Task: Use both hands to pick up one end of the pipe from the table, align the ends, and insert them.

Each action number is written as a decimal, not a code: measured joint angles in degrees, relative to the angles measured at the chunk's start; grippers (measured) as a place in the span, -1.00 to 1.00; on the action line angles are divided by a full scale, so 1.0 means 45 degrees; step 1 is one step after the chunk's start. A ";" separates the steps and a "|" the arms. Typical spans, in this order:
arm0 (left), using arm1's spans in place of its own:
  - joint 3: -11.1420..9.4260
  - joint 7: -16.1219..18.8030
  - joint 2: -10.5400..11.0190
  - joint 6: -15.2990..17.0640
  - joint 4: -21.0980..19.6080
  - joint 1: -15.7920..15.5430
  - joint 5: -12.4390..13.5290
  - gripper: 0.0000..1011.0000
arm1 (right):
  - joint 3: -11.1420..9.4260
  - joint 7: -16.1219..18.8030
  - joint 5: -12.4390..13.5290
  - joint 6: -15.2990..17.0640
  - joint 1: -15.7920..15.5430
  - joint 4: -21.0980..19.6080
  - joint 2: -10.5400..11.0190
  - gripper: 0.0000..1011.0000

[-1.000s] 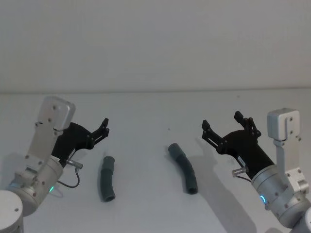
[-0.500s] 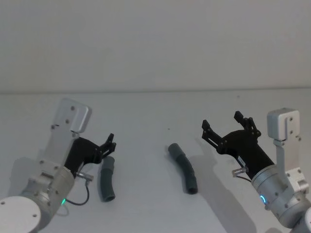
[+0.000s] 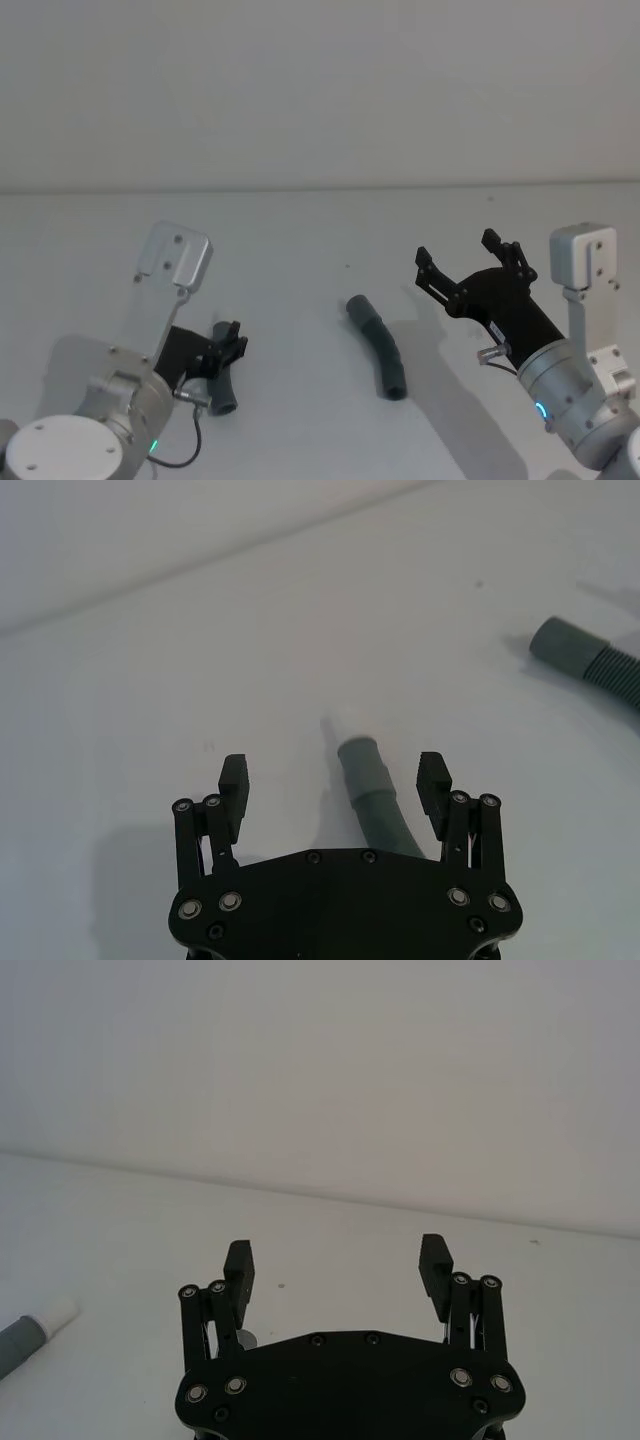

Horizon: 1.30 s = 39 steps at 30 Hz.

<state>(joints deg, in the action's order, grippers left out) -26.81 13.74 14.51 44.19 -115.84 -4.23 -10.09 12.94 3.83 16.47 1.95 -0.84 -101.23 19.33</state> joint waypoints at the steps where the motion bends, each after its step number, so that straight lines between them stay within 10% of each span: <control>1: 0.0034 0.0085 -0.0131 0.0235 -0.0025 0.0064 -0.0022 0.98 | 0.0000 0.0000 0.0000 0.0000 0.0000 0.0000 0.0000 0.99; 15: 0.0317 0.0345 -0.0895 0.0945 0.0302 0.0330 -0.0228 0.98 | 0.0000 0.0000 0.0000 0.0000 0.0000 0.0000 0.0000 0.99; 39: 0.0629 -0.0070 -0.1464 -0.0902 0.1751 0.0513 -0.0330 0.98 | 0.0000 0.0000 -0.0001 0.0000 -0.0001 0.0000 0.0000 0.99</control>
<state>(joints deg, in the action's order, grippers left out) -23.98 13.42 7.92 40.13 -107.96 -1.92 -11.57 12.94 3.83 16.46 1.95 -0.84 -101.23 19.33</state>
